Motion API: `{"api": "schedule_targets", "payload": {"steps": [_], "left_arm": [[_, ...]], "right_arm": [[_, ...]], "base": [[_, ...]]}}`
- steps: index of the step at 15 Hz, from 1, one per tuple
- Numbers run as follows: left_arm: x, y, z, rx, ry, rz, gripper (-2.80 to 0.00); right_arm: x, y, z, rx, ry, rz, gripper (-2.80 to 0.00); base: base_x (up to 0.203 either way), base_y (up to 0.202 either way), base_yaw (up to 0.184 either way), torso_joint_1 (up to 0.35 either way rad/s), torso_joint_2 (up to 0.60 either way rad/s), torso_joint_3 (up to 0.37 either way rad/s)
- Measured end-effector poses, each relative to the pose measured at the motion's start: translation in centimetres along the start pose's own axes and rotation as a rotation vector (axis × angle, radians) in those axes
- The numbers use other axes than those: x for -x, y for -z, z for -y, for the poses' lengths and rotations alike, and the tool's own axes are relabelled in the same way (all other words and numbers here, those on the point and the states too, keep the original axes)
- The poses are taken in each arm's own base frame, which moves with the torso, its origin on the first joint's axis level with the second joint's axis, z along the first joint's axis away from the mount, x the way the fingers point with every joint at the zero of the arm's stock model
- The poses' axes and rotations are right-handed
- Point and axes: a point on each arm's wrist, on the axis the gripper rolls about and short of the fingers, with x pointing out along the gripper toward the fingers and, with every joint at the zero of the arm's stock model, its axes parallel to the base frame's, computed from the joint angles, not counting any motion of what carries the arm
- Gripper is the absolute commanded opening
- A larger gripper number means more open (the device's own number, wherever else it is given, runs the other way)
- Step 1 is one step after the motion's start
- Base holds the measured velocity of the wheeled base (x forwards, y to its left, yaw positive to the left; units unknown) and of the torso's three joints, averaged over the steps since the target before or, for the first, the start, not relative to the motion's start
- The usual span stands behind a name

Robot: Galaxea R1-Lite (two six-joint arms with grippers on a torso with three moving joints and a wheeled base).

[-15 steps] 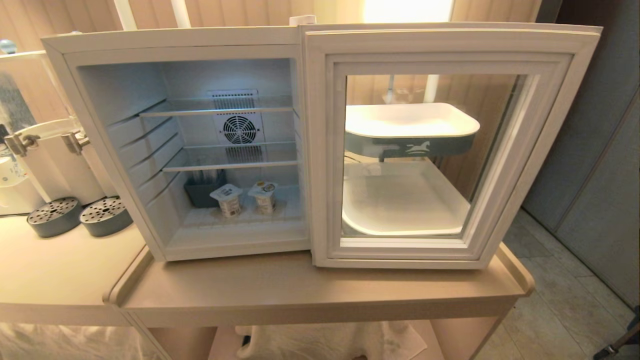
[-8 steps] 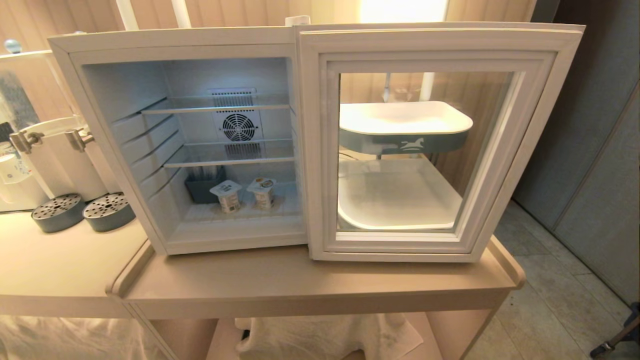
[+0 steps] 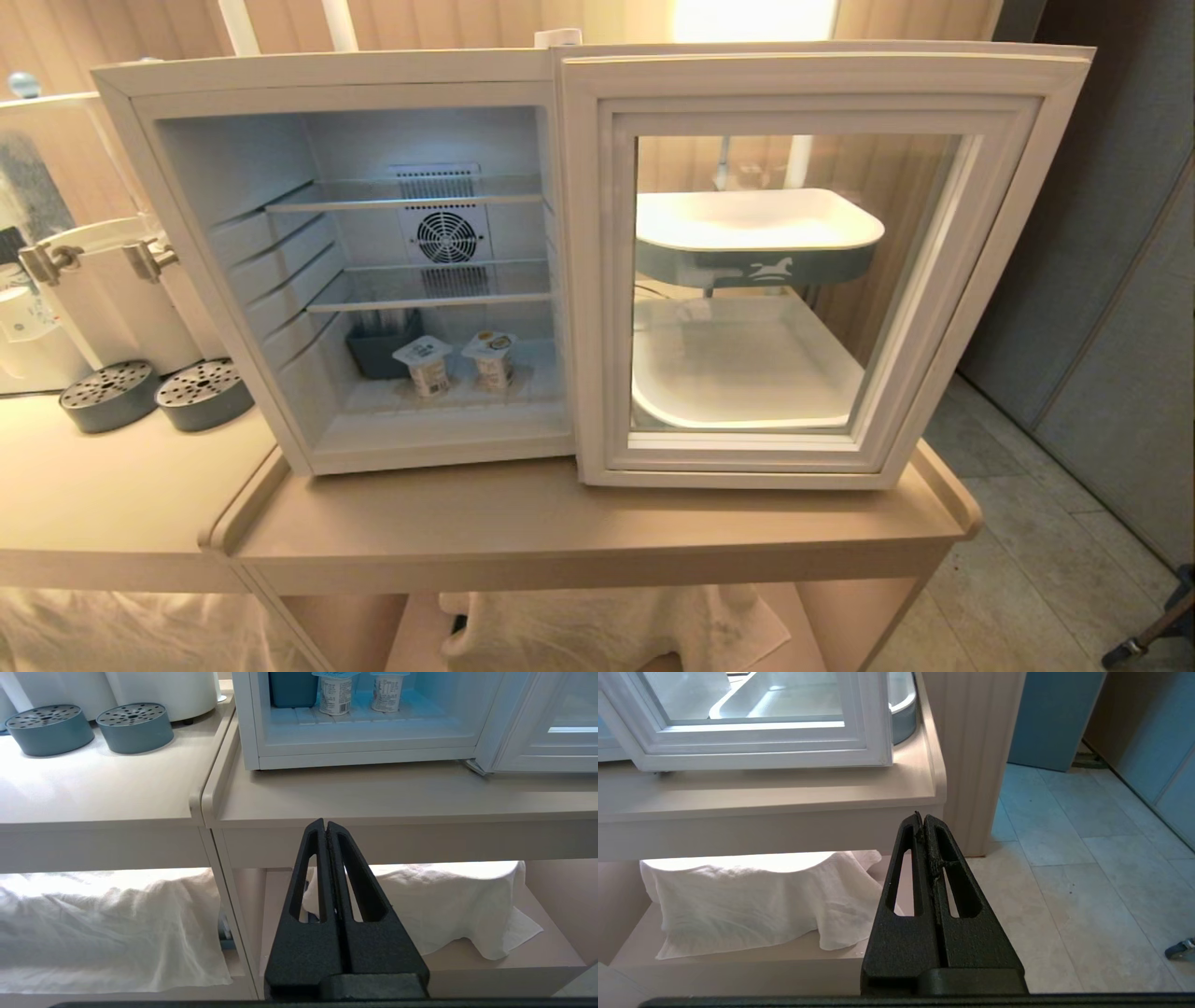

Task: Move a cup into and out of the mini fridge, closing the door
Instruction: Close the freezer door

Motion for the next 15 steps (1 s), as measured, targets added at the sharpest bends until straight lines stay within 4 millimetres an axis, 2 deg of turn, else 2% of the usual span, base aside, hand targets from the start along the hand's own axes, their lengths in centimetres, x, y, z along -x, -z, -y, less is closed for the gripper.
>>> {"api": "schedule_targets", "payload": {"steps": [12,13,15], "left_arm": [[0.0,0.0,0.0,0.002,0.000,0.000,-2.80],[0.0,0.0,0.0,0.002,0.000,0.000,-2.80],[0.0,0.0,0.0,0.002,0.000,0.000,-2.80]], "right_arm": [[0.0,-0.1,0.0,-0.051,0.008,0.003,-2.80],[0.1,-0.4,0.0,-0.061,0.009,0.015,-2.80],[1.3,-3.2,0.0,-0.106,-0.004,0.105,-2.80]], "base": [[0.000,0.000,0.000,0.000,0.00,0.000],[0.000,0.000,0.000,0.000,0.00,0.000],[0.000,0.000,0.000,0.000,0.00,0.000]]}}
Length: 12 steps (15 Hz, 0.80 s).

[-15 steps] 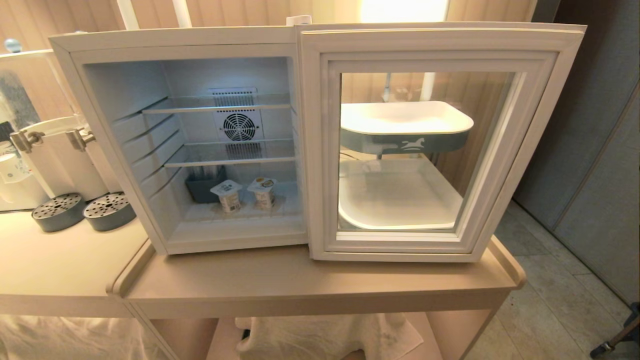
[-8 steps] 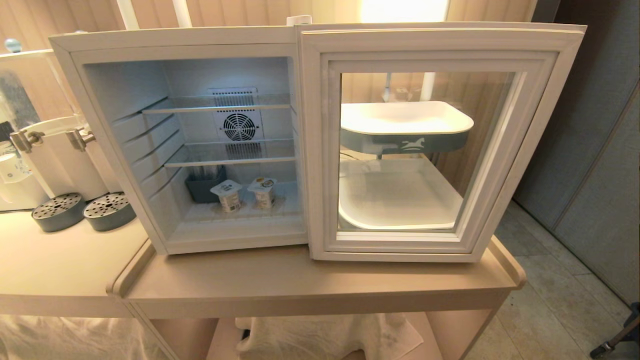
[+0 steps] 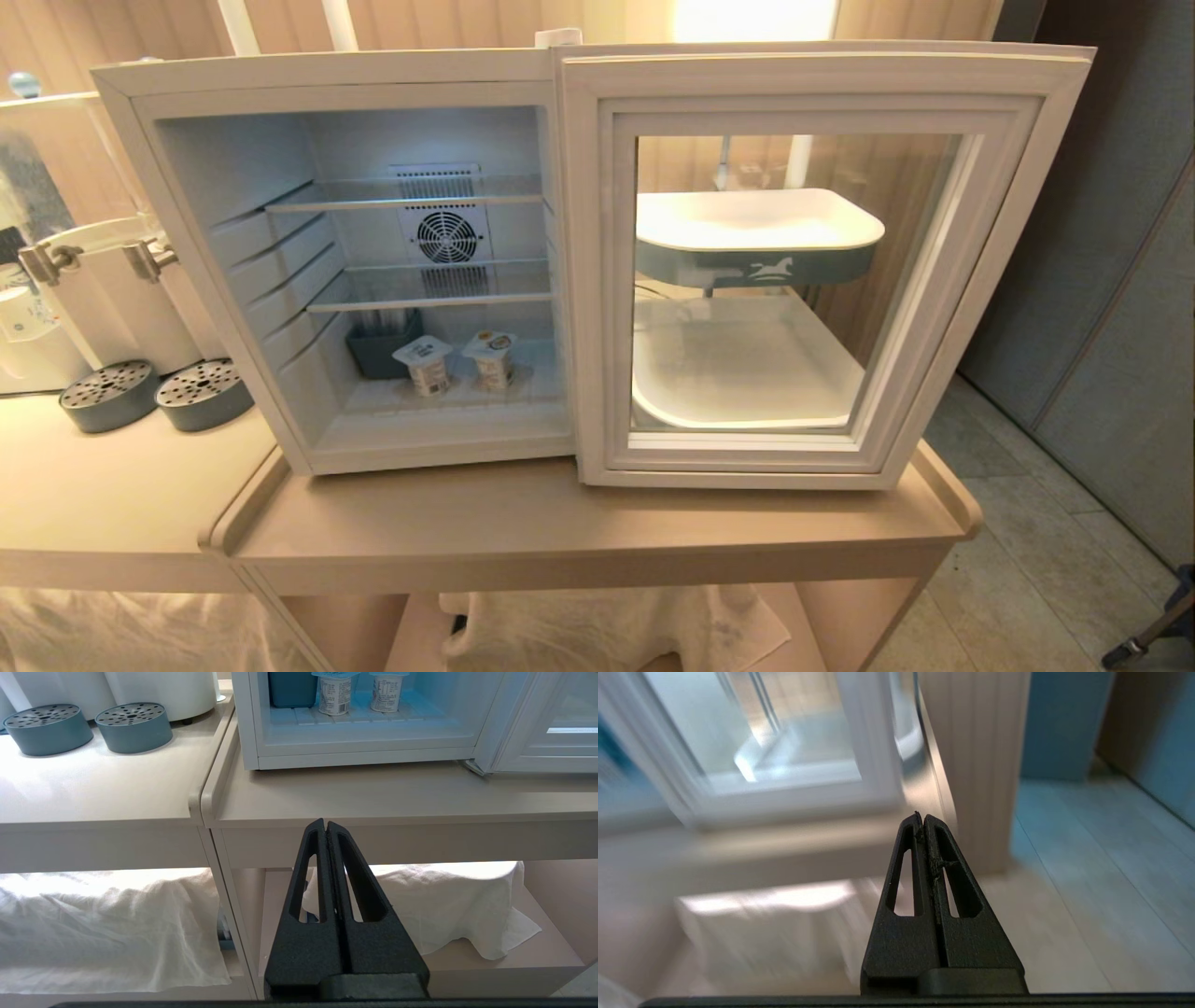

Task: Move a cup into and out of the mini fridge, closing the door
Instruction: Close the freezer door

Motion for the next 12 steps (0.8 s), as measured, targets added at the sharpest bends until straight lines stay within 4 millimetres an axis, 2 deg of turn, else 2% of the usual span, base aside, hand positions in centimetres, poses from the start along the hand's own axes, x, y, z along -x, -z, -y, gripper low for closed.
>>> {"api": "schedule_targets", "payload": {"steps": [3,5,7,9,12], "left_arm": [[0.0,0.0,0.0,0.001,0.000,0.000,-2.80],[0.0,0.0,0.0,0.001,0.000,0.000,-2.80],[0.0,0.0,0.0,0.001,0.000,0.000,-2.80],[0.0,0.0,0.0,0.003,0.001,0.000,-2.80],[0.0,0.0,0.0,0.003,0.000,0.000,-2.80]], "right_arm": [[2.4,-5.9,-0.6,-0.047,-0.024,0.113,-2.80],[2.0,-9.2,-0.9,-0.088,0.015,0.114,-2.80],[-0.4,-12.4,-1.0,-0.114,0.082,0.100,-2.80],[-4.1,-15.0,-1.1,-0.128,0.161,0.078,-2.80],[-9.8,-17.0,-1.1,-0.153,0.277,0.040,-2.80]], "base": [[0.000,0.000,0.000,0.000,0.00,0.000],[0.000,0.000,0.000,0.000,0.00,0.000],[0.000,0.000,0.000,0.000,0.00,0.000],[0.000,0.000,0.000,0.000,0.00,0.000],[0.000,0.000,0.000,0.000,0.00,0.000]]}}
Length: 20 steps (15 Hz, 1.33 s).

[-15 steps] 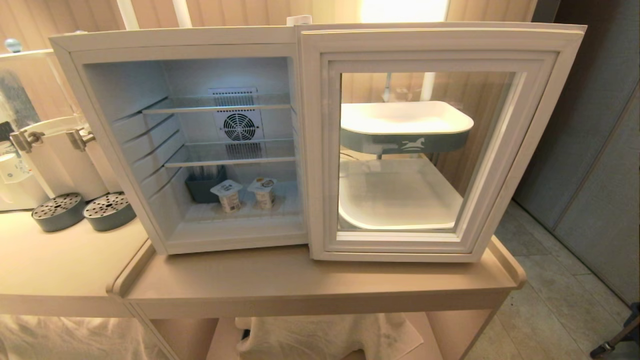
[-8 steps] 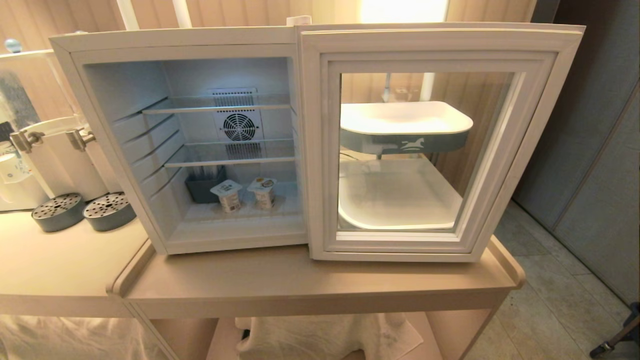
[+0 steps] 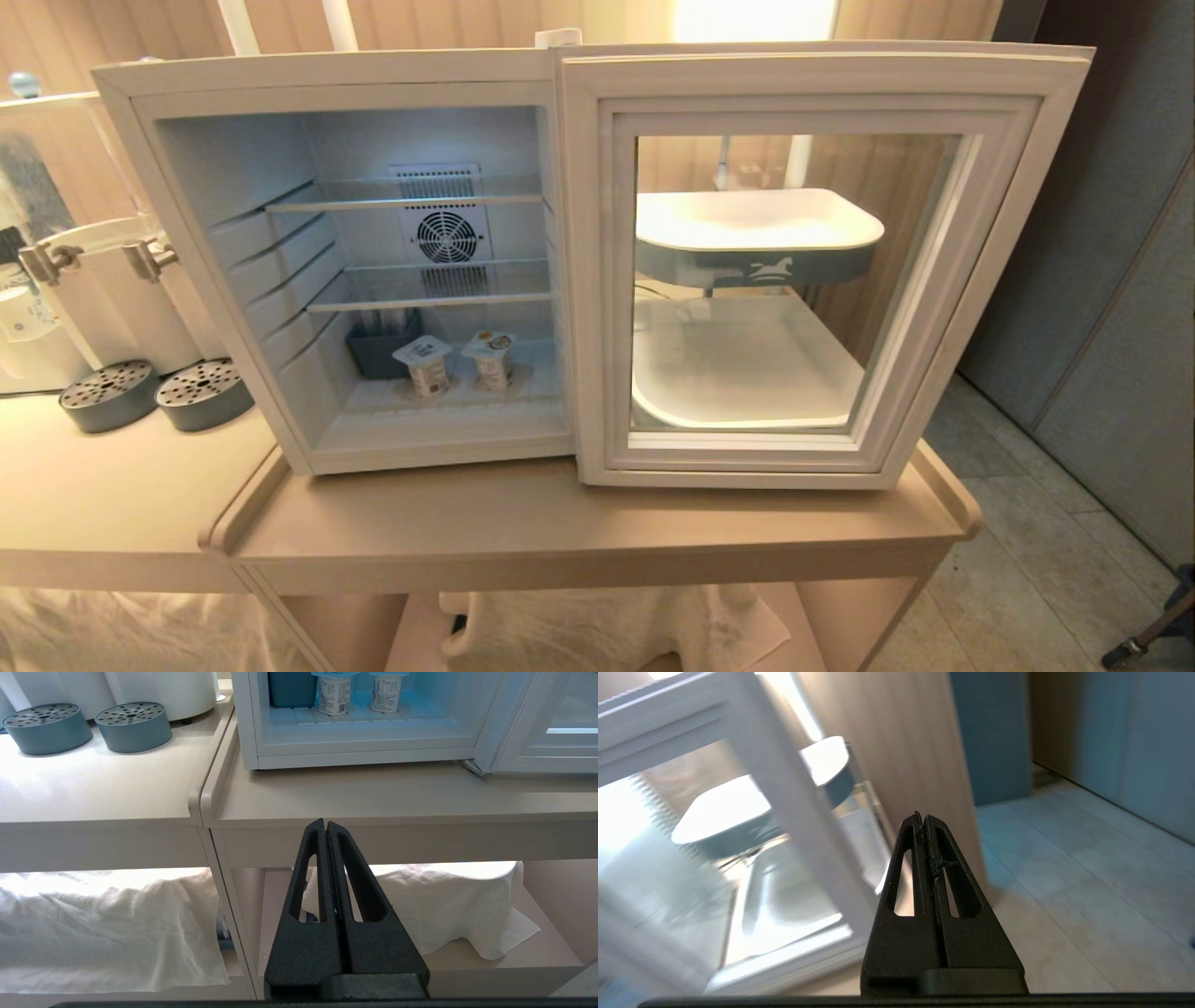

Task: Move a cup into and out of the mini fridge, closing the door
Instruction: Close the freezer door

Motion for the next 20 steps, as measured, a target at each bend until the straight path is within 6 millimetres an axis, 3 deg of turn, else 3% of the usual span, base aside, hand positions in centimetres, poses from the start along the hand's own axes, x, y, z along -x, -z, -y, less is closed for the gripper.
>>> {"api": "schedule_targets", "payload": {"steps": [2,5,7,10,13,15,17,20], "left_arm": [[0.0,0.0,0.0,0.000,0.000,0.000,-2.80],[0.0,0.0,0.0,0.000,0.000,0.000,-2.80],[0.0,0.0,0.0,0.000,0.000,0.000,-2.80],[0.0,0.0,0.0,0.000,0.000,0.000,-2.80],[0.0,0.0,0.0,0.000,0.000,0.000,-2.80],[0.0,0.0,0.0,0.003,-0.001,0.000,-2.80],[0.0,0.0,0.0,0.004,0.000,0.000,-2.80],[0.0,0.0,0.0,0.004,0.000,0.000,-2.80]], "right_arm": [[-4.1,-0.8,-0.8,-0.009,0.076,-0.017,-2.80],[-13.3,-3.3,-1.1,-0.011,0.159,-0.029,-2.80],[-19.3,-4.9,0.4,-0.012,0.083,-0.063,-2.80],[-25.6,-5.4,4.5,-0.030,-0.244,-0.189,-2.80],[-30.7,-3.9,8.9,-0.087,-0.664,-0.331,-2.80],[-33.5,-1.7,10.1,-0.142,-0.926,-0.422,-2.80],[-36.1,0.7,9.0,-0.179,-1.100,-0.488,-2.80],[-38.4,3.8,5.8,-0.194,-1.181,-0.541,-2.80]], "base": [[0.000,0.000,0.000,0.000,0.00,0.000],[0.000,0.000,0.000,0.000,0.00,0.000],[0.000,0.000,0.000,0.000,0.00,0.000],[0.000,0.000,0.000,0.000,0.00,0.000],[0.000,0.000,0.000,0.000,0.00,0.000],[0.000,0.000,0.000,0.000,0.00,0.000],[0.000,0.000,0.000,0.000,0.00,0.000],[0.000,0.000,0.000,0.000,0.00,0.000]]}}
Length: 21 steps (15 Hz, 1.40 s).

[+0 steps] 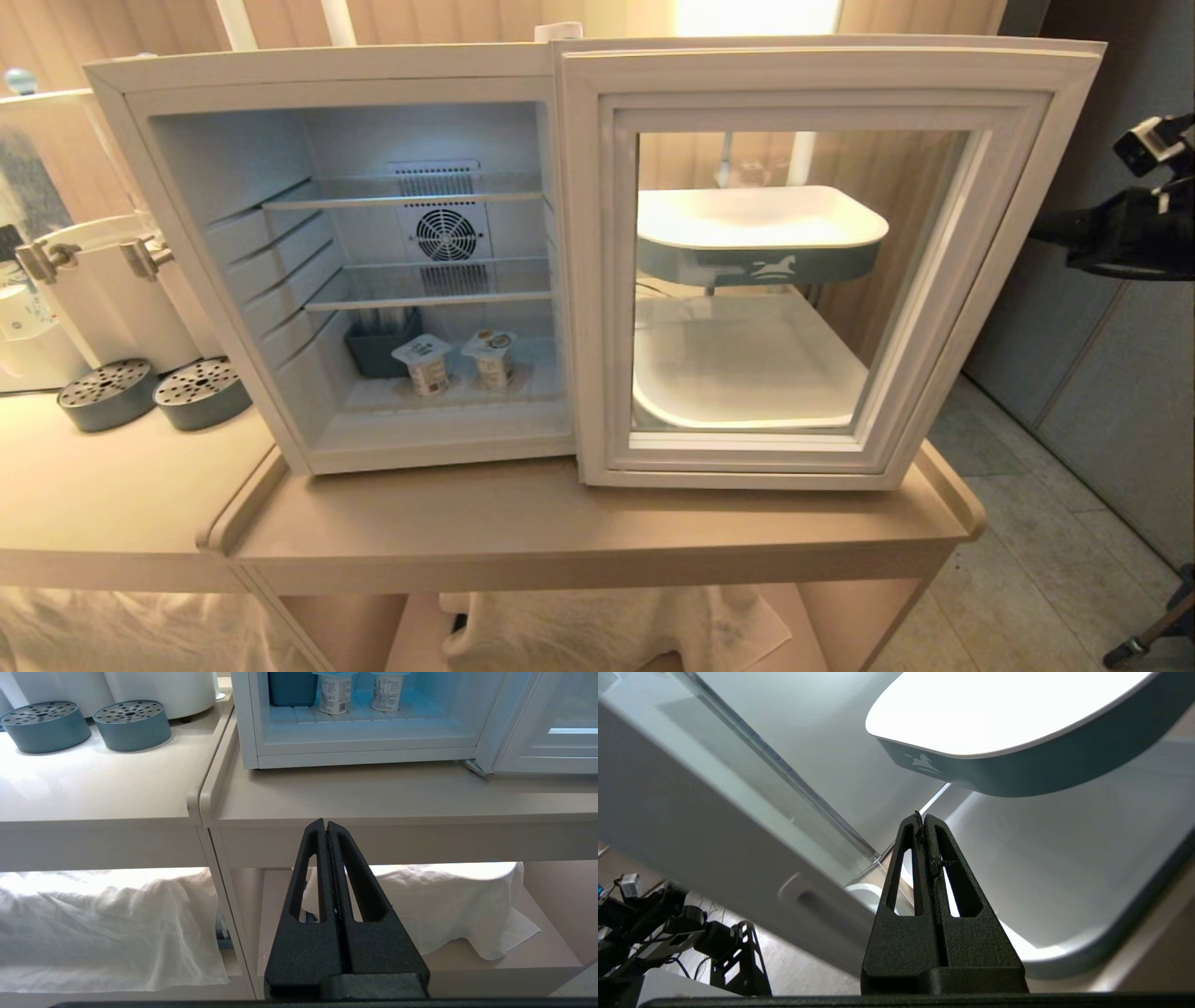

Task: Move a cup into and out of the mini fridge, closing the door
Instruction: Close the freezer door

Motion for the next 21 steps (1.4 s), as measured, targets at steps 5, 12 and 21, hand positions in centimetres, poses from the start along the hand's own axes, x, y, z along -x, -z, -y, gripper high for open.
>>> {"api": "schedule_targets", "payload": {"steps": [5,12,21], "left_arm": [[0.0,0.0,0.0,0.000,0.000,0.000,-2.80],[0.0,0.0,0.0,0.000,0.000,0.000,-2.80],[0.0,0.0,0.0,0.000,-0.001,0.000,-2.80]], "right_arm": [[-5.3,1.7,0.7,-0.050,0.044,-0.033,-2.80],[-5.7,1.7,-3.4,-0.121,0.104,-0.054,-2.80],[-2.7,1.7,-13.7,-0.116,0.253,-0.033,-2.80]], "base": [[0.000,0.000,0.000,0.000,0.00,0.000],[0.000,0.000,0.000,0.000,0.00,0.000],[0.000,0.000,0.000,0.000,0.00,0.000]]}}
